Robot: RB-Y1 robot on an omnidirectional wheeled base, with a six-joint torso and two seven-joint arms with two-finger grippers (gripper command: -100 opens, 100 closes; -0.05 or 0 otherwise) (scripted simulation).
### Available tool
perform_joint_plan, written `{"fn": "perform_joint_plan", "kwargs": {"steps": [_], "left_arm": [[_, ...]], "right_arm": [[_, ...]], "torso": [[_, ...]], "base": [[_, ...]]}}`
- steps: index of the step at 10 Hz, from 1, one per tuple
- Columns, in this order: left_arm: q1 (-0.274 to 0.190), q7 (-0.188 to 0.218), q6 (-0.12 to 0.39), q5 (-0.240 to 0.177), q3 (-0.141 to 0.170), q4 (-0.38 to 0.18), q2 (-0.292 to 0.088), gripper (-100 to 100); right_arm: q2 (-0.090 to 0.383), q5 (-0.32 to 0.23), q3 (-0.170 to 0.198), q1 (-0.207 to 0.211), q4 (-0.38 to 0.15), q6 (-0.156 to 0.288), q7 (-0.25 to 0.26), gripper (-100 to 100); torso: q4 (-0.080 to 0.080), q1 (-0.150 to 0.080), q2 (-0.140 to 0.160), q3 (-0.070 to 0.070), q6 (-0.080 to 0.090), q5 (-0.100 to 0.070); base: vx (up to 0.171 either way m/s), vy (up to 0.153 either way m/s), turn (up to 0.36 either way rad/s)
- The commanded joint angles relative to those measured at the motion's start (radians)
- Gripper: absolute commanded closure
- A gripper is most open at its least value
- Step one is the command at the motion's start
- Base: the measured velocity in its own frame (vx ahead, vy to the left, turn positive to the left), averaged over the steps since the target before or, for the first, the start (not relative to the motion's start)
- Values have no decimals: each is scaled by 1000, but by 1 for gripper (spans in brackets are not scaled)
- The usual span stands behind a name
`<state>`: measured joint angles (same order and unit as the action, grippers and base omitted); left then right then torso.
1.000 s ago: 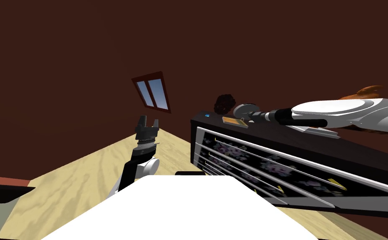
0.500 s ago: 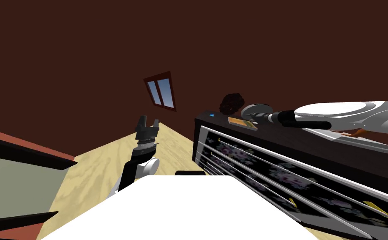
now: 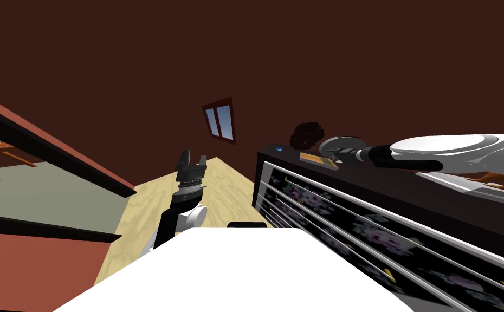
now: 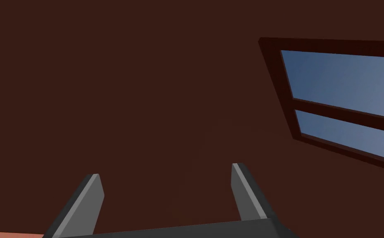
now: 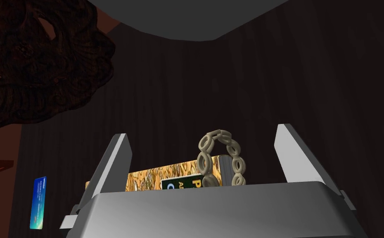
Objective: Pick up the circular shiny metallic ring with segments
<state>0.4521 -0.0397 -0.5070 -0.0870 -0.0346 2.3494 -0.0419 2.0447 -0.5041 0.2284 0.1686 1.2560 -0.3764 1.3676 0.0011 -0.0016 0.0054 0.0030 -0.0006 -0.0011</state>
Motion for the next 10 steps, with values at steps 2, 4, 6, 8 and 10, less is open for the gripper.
{"fn": "perform_joint_plan", "kwargs": {"steps": [2, 4, 6, 8, 10], "left_arm": [[0, 0, 0, 0, 0, 0, 0, 0], [0, 0, 0, 0, 0, 0, 0, 0], [0, 0, 0, 0, 0, 0, 0, 0], [0, 0, 0, 0, 0, 0, 0, 0], [0, 0, 0, 0, 0, 0, 0, 0]], "right_arm": [[4, 9, 26, 2, -39, 5, -18, -100], [4, 9, 26, 3, -39, 5, -18, -100], [5, 12, 44, 24, -87, 18, -43, -100], [6, 14, 53, 35, -110, 24, -56, -100], [4, 20, 73, 16, -103, 28, -47, -100]], "torso": [[0, 0, 2, 1, 0, 0], [0, 0, -2, -1, 2, 0], [-1, 0, -4, -2, 0, 0], [1, 0, 0, 1, 2, 0], [1, 0, 0, 0, 2, 0]], "base": [[-118, -20, 262], [-15, -2, -19], [-82, -13, 344], [-110, -1, 168], [-56, -8, 56]]}}
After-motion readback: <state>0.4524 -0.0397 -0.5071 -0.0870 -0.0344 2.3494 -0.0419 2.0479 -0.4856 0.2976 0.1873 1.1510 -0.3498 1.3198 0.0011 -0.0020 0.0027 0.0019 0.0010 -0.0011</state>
